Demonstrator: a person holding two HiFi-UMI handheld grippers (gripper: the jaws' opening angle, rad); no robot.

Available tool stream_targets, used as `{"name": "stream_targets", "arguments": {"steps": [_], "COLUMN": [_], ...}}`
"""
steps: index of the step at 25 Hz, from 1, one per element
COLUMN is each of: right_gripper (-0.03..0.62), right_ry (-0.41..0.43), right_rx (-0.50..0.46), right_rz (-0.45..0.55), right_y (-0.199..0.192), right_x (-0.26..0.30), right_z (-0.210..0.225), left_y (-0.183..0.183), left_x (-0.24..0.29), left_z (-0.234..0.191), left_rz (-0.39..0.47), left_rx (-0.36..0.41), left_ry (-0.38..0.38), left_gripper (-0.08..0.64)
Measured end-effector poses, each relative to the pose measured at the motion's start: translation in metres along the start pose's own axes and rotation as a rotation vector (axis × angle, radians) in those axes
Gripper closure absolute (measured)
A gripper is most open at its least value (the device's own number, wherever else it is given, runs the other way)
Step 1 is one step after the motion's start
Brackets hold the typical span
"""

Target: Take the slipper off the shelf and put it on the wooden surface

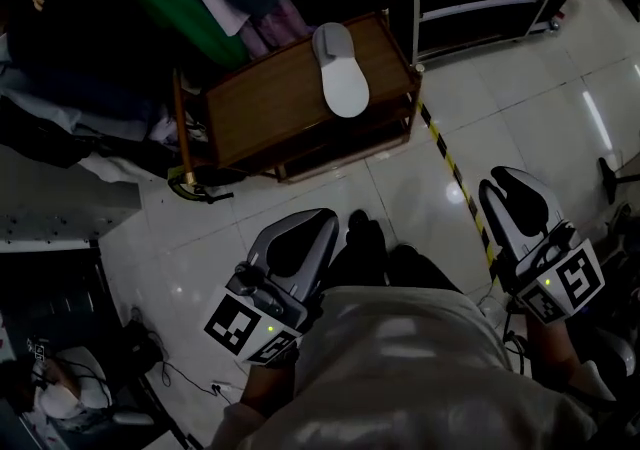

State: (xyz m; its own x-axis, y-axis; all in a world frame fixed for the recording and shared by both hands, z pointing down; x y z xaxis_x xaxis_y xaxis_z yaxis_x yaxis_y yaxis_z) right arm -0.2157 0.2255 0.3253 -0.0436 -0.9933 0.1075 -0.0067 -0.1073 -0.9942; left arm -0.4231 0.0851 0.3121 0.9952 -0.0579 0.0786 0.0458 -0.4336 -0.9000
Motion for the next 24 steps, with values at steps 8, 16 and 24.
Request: {"name": "stream_targets", "arguments": {"steps": [8,16,24], "right_gripper": [0.505,0.505,0.505], "right_ry": [-0.011,0.012,-0.007], "right_rx": [0.009,0.043,0.064], "right_rz": [0.061,0.011,-0.023], "right_y": [0.013,0.005,0.002], "right_x": [-0.037,-0.03,-0.021], "right_z": [-0.031,-0.063,-0.062], "left_y": [0.029,0.017,0.02], "left_x": [-0.025,-0.033,-0.043], "left_z": [0.017,0.014,-0.011], "left_rz": [0.041,-0.01,-0.02], "left_rx": [0.029,0.026,0.038], "left_ry": [-0.007,-0.059,-0.042], "left_gripper": [0.566,0.568,0.568]}}
Point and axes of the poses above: the fingertips, and each gripper's own axes: x forward along the fingers, z to its right, y out of its top, the point moved 5 cm from there along -x, backward along the fingers, and after that the axes turned 12 degrees about -x, right-handed, at the moved point
